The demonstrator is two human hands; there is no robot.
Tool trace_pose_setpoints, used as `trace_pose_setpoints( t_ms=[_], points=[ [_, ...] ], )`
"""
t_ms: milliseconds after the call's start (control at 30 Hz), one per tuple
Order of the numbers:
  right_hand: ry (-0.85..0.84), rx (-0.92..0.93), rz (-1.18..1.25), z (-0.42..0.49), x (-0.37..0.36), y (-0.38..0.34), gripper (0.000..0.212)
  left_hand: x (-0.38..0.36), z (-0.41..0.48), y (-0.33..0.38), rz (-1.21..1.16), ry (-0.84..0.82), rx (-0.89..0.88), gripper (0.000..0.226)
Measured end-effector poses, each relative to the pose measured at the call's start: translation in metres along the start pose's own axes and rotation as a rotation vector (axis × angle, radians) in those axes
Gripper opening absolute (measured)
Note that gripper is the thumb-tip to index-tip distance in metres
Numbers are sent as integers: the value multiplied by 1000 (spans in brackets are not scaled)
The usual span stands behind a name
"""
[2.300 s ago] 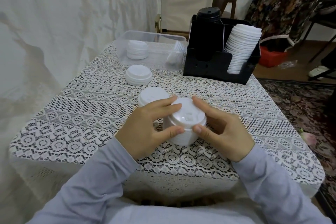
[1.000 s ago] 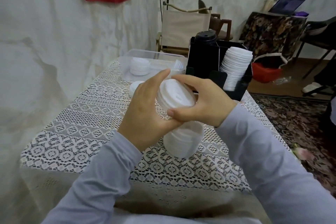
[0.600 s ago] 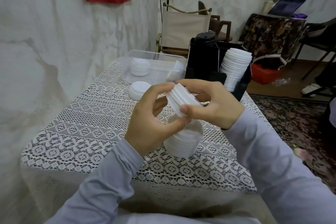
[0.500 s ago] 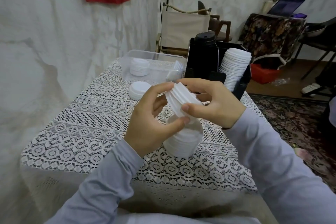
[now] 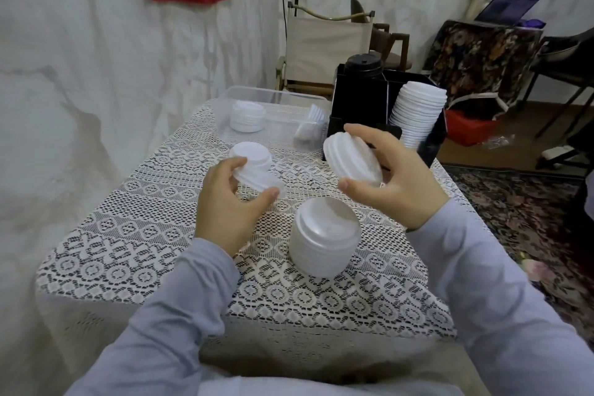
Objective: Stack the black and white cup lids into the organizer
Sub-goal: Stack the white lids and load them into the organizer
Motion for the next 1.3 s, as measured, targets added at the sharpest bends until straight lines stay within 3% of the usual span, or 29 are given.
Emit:
trace_pose_setpoints(
  t_ms=[100, 267, 367, 400, 467, 567, 667, 1167, 1300],
  points=[
    [-54, 53, -58, -11, -10, 2, 76, -4, 3, -15, 341, -89, 67, 68],
    [-126, 75, 5, -20, -20, 6, 81, -15, 0, -20, 538, -213, 55, 76],
    [-138, 97, -22, -24, -21, 5, 75, -18, -1, -12, 749, -210, -70, 70],
    [-141, 110, -26, -25, -21, 4, 74, -17, -3, 4, 685, -159, -185, 63],
    [-154, 127, -23, -26, -21, 3, 72, -16, -13, 40, 315, -111, -380, 48],
    [-194, 120, 6, -25, -27, 5, 71, -35, -32, 67, -151, -342, -428, 46],
    [-237, 127, 28, -25, -36, 8, 67, -57, -46, 64, -115, -503, -485, 62],
    [-362, 26, 198, -31, -55, 32, 63, -57, -43, 37, -60, -493, -405, 53],
    [-360, 26, 229, -35, -57, 35, 64, -60, -43, 37, -17, -499, -421, 63]
  ],
)
Point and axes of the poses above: each hand's wrist, its own z-axis towards the middle knuckle, its own x-axis out of the back of the hand, y = z × x, the point moved 10 cm from there along z, towards the middle knuckle, and after that the axes turned 4 degrees about -x, right-handed, at the moved point
